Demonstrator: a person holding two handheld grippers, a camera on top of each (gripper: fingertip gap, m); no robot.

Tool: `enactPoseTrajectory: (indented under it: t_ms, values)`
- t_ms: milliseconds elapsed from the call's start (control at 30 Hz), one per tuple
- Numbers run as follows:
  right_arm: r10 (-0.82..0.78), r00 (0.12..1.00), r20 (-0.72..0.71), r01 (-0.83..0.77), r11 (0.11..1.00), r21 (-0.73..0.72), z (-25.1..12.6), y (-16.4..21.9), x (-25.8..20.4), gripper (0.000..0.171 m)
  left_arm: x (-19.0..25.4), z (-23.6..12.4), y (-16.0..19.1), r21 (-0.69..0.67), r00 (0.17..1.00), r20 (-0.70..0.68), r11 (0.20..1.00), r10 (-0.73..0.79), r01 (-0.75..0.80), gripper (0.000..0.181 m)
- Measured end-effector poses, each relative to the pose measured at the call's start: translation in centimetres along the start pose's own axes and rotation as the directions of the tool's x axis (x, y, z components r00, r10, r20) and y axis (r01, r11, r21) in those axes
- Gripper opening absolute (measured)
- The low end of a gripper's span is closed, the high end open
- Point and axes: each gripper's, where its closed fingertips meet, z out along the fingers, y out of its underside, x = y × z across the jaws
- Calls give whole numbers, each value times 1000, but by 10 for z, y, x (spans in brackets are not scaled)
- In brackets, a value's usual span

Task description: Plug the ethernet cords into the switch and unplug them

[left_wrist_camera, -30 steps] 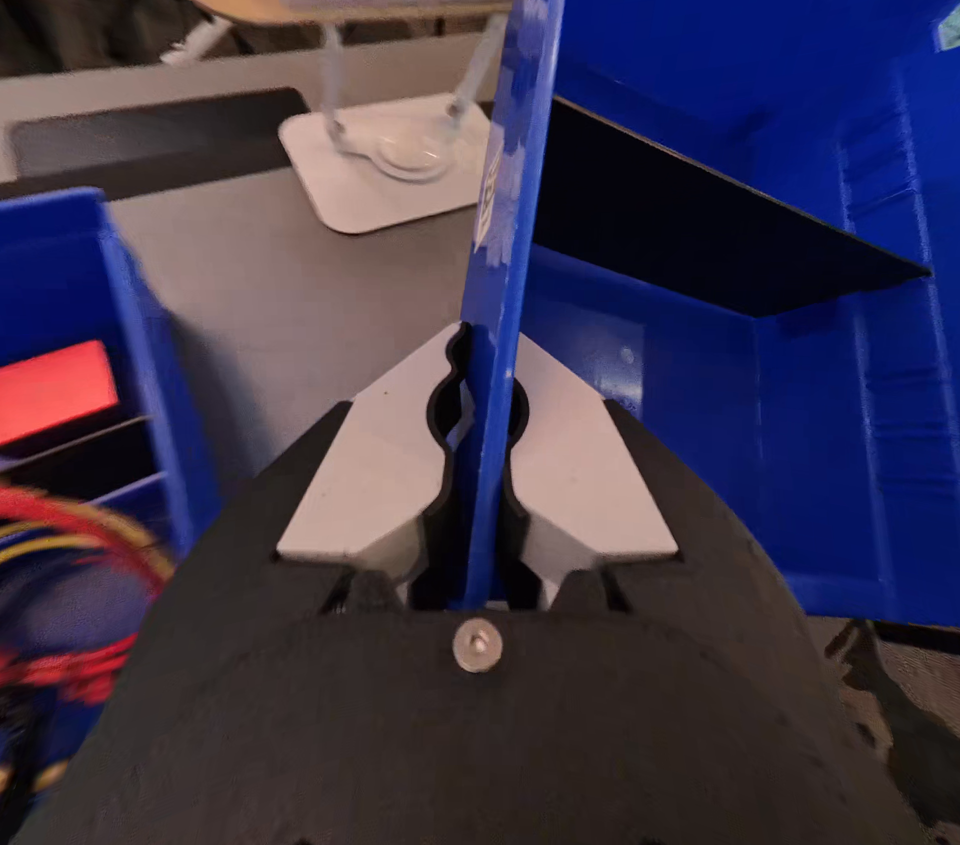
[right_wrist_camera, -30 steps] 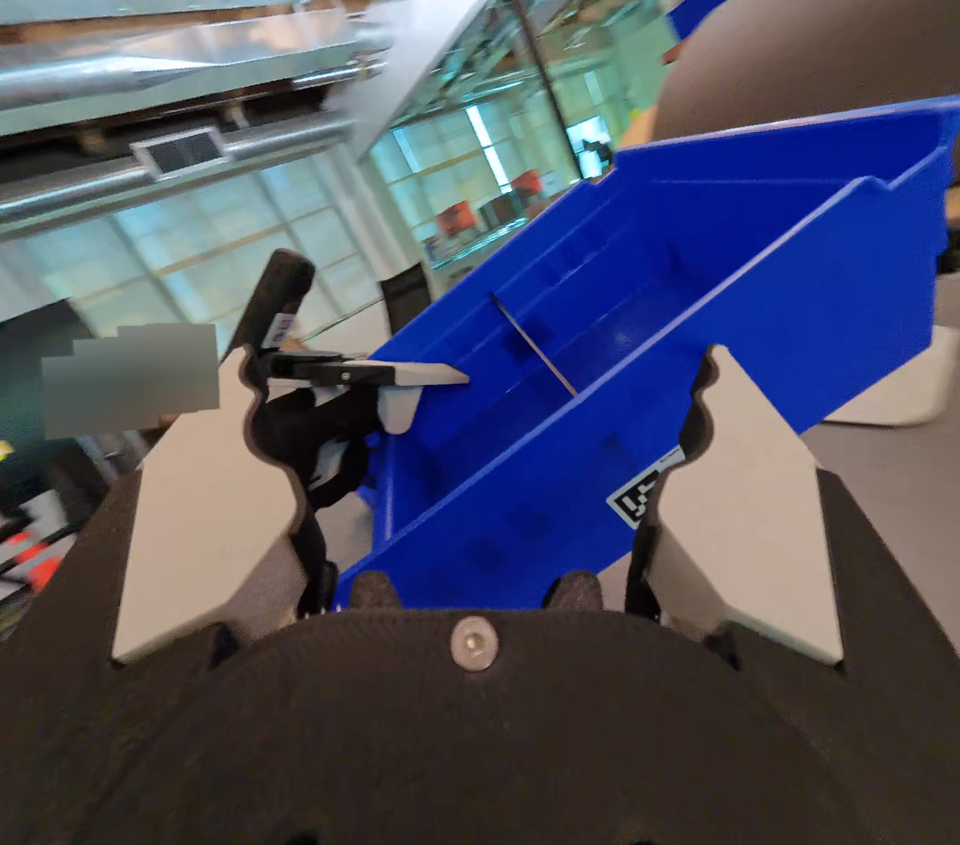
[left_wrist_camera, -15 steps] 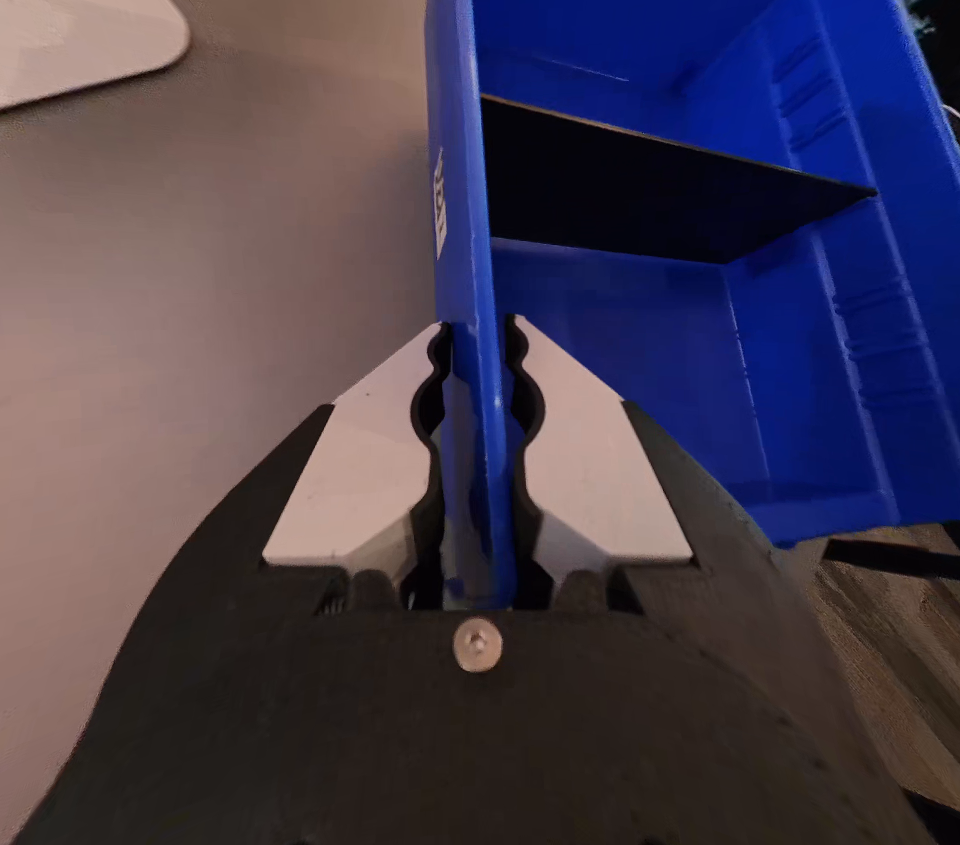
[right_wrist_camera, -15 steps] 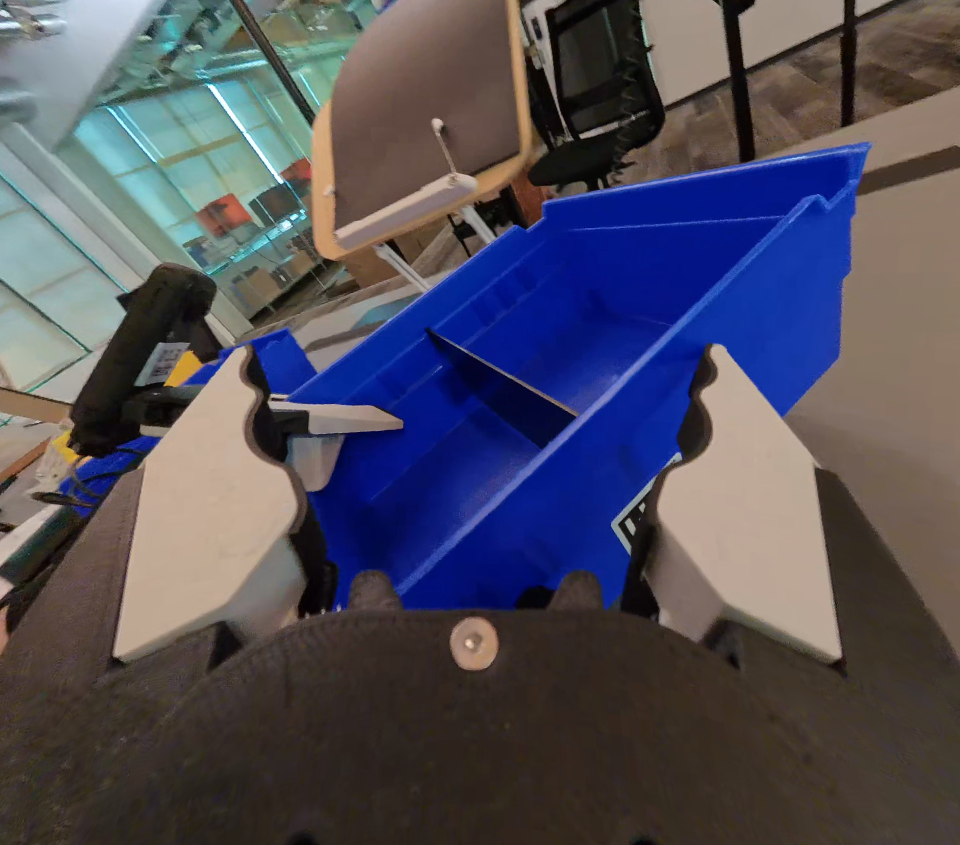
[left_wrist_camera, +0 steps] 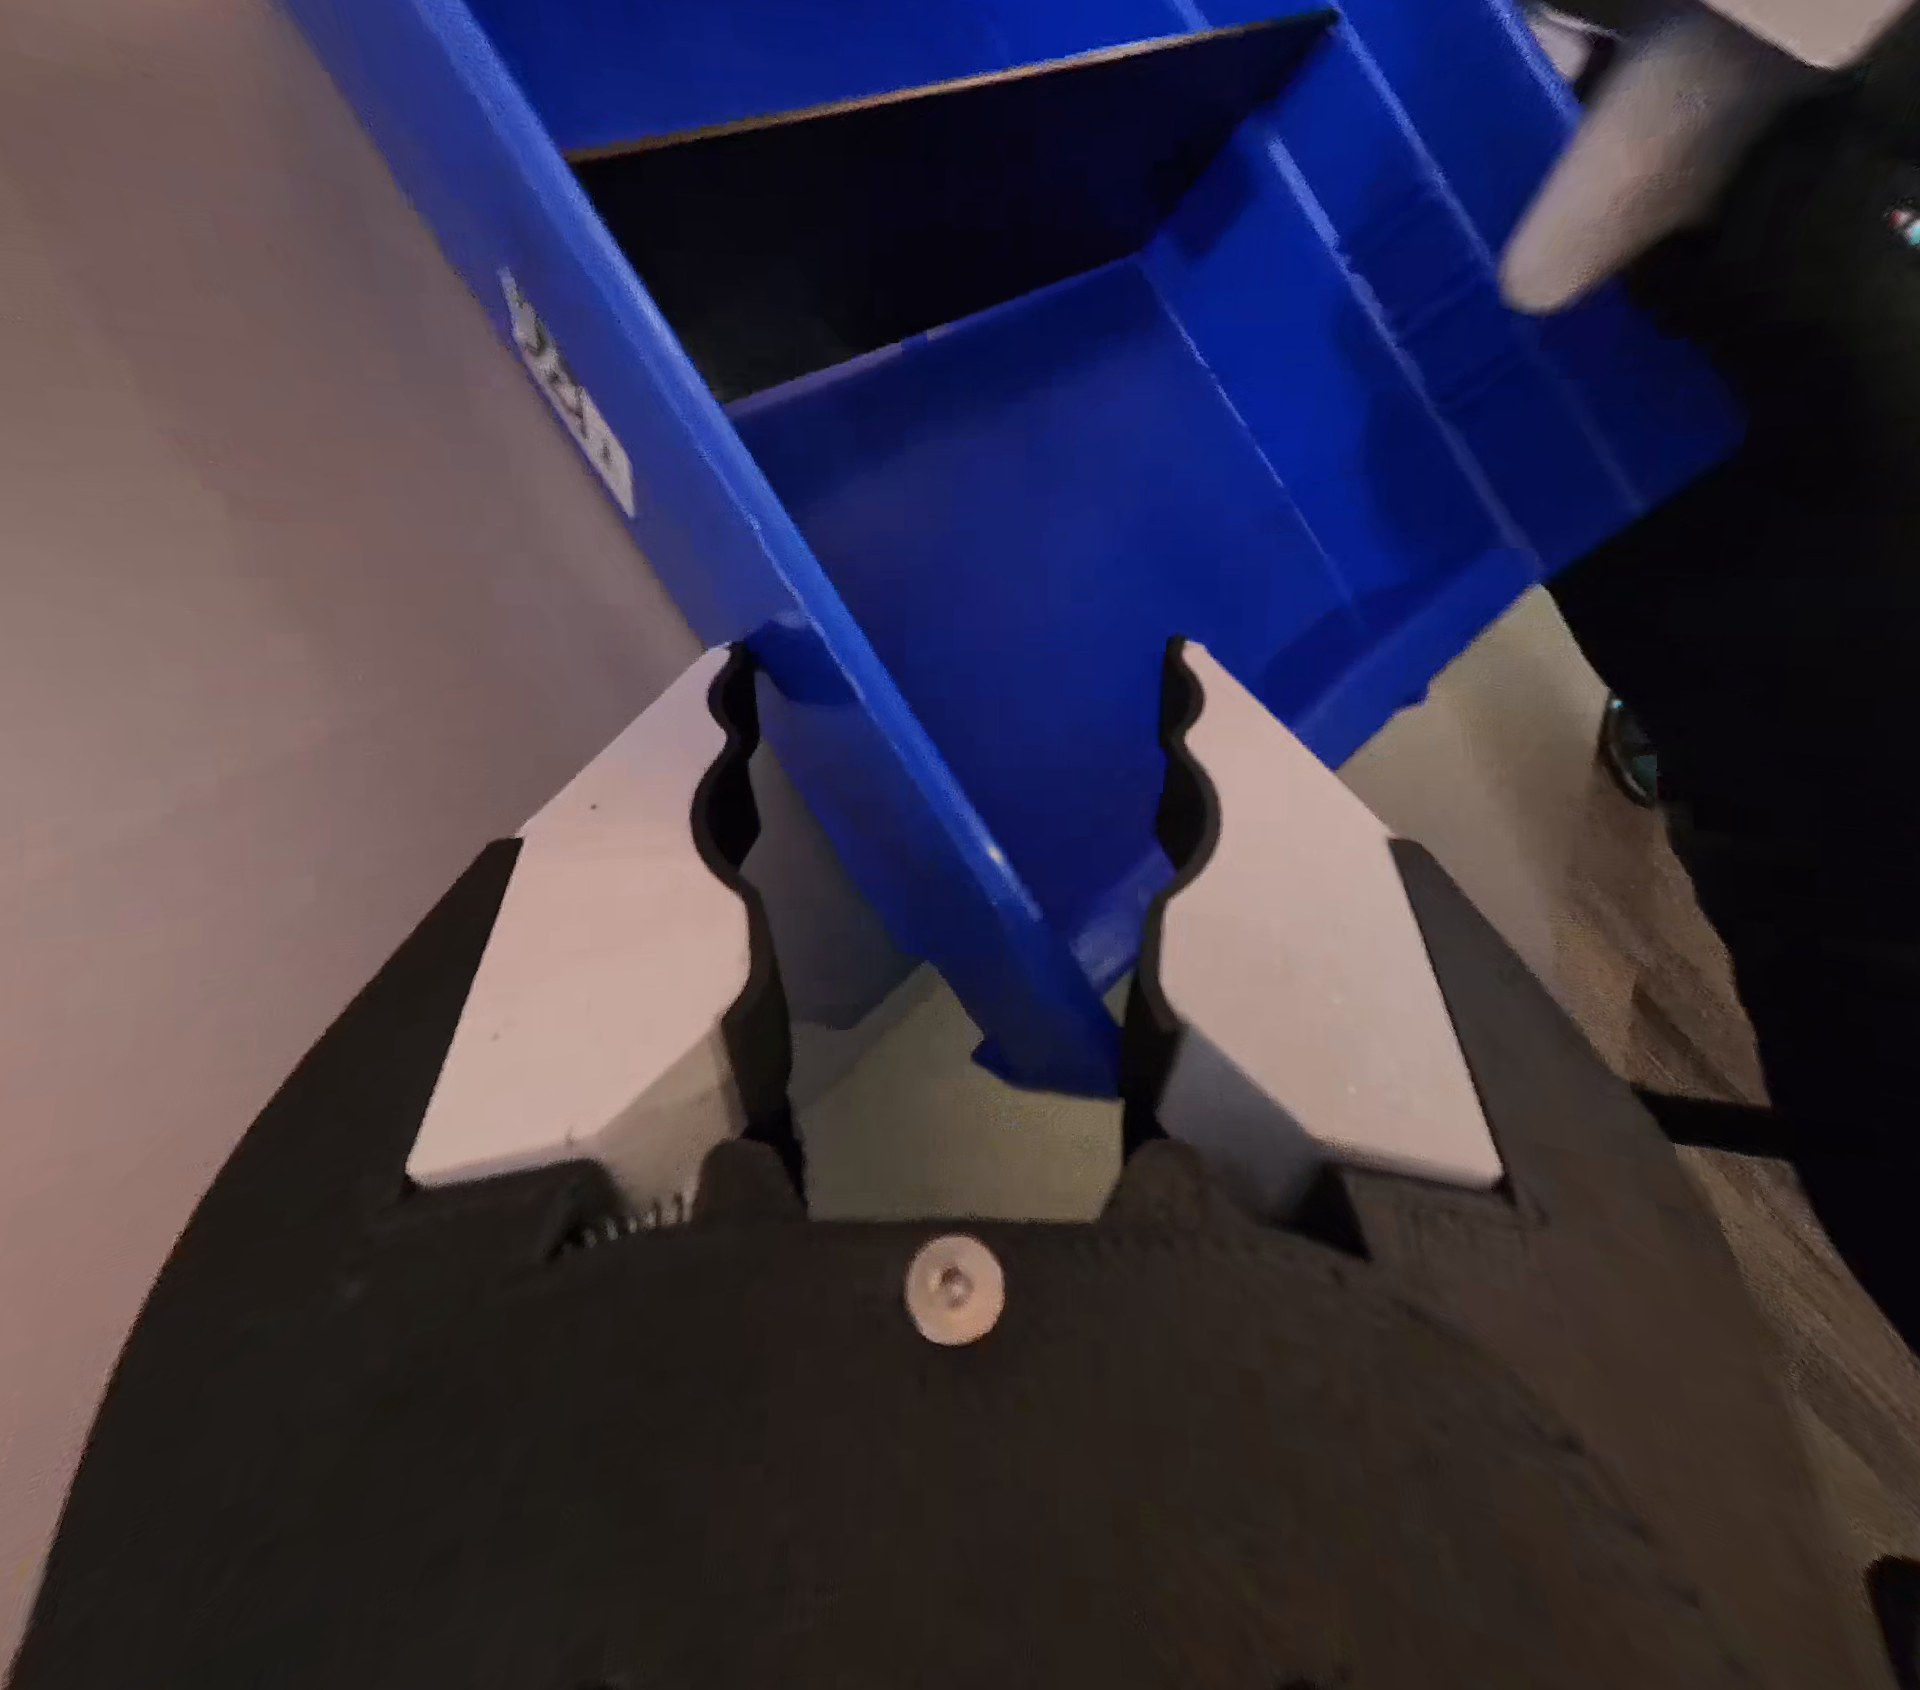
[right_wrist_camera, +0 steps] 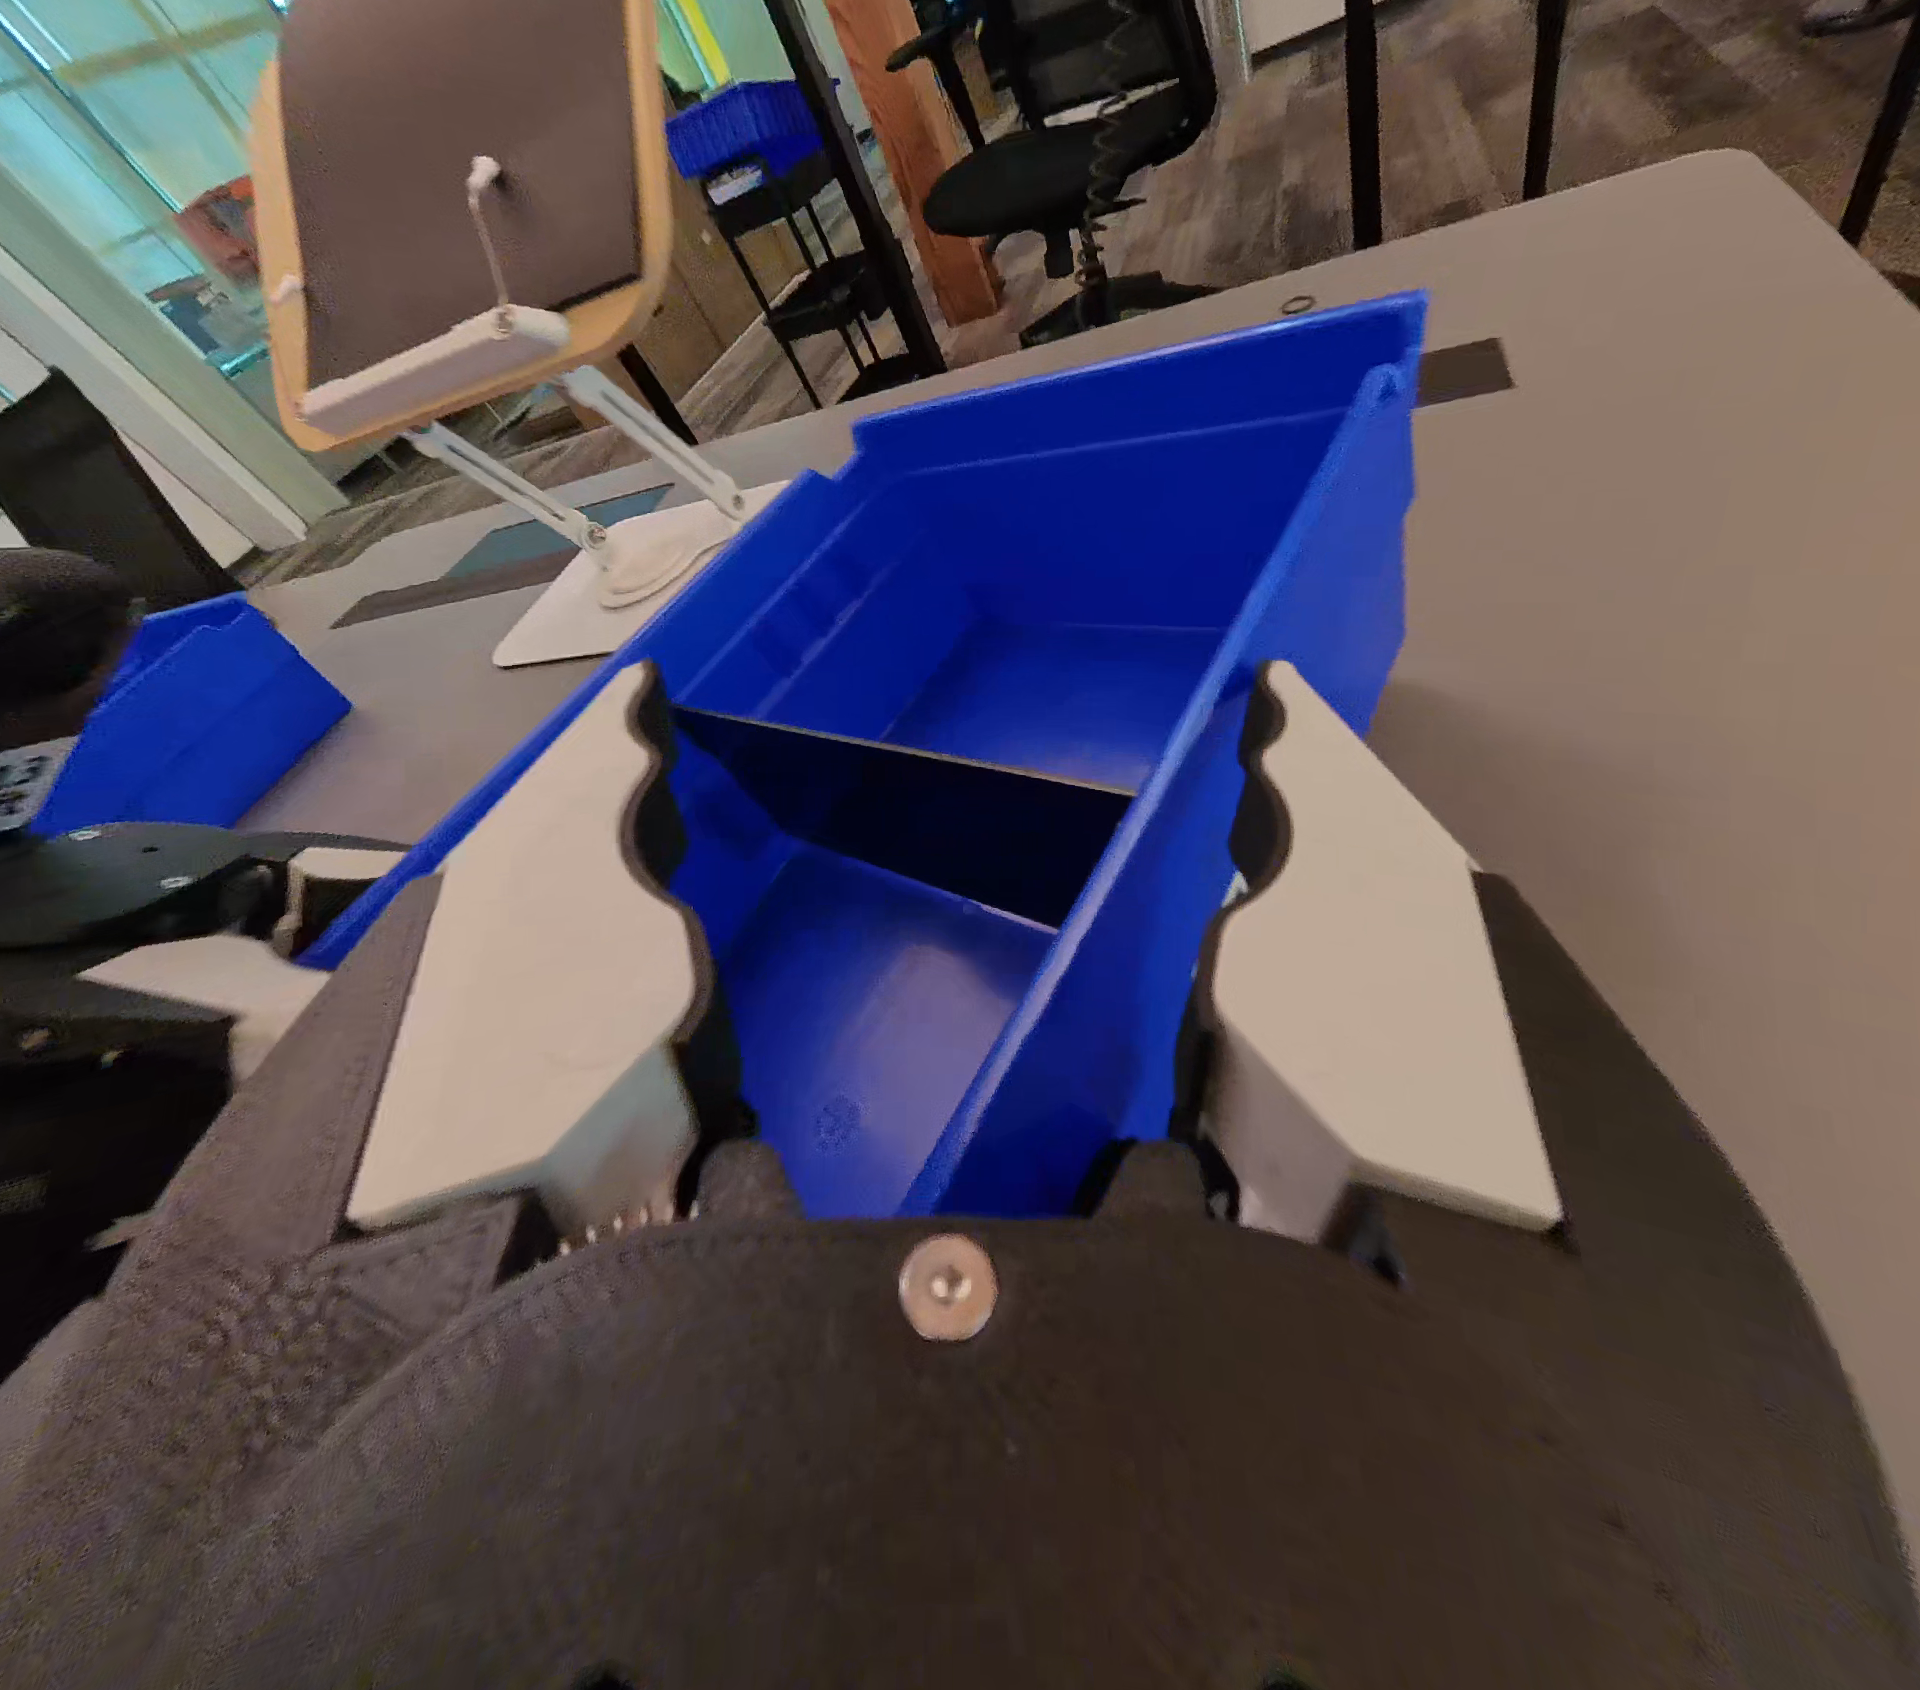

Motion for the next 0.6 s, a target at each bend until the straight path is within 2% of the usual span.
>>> enactPoseTrajectory:
  t_ms: [100, 267, 333, 400, 467, 533, 600]
  values:
    - [12, 1000, -10, -12, 1000, -21, 5, -6, 42, 88, 19, 20, -7, -13, 999, -42, 1000, 20, -21, 85]
    - [55, 998, 5, -55, 998, -21, 17, -22, 103, 71, 40, 48, -26, -31, 993, -120, 999, -24, 20, 90]
    - [48, 998, -37, -48, 999, -18, 22, -32, 122, 79, 46, 53, -32, -36, 983, -174, 998, -56, 51, 93]
    - [34, 994, -108, -33, 999, 12, 21, -46, 139, 102, 52, 46, -40, -12, 961, -254, 993, -113, 114, 96]
    - [-58, 980, -190, 69, 996, 50, 10, -68, 145, 115, 55, 25, -50, 57, 938, -322, 986, -128, 154, 97]
    - [-208, 937, -282, 234, 971, 60, -7, -94, 132, 116, 51, -3, -55, 114, 936, -340, 984, -92, 138, 101]
    - [-346, 883, -317, 368, 930, 11, -18, -109, 99, 116, 38, -32, -49, 147, 952, -305, 985, -37, 86, 107]
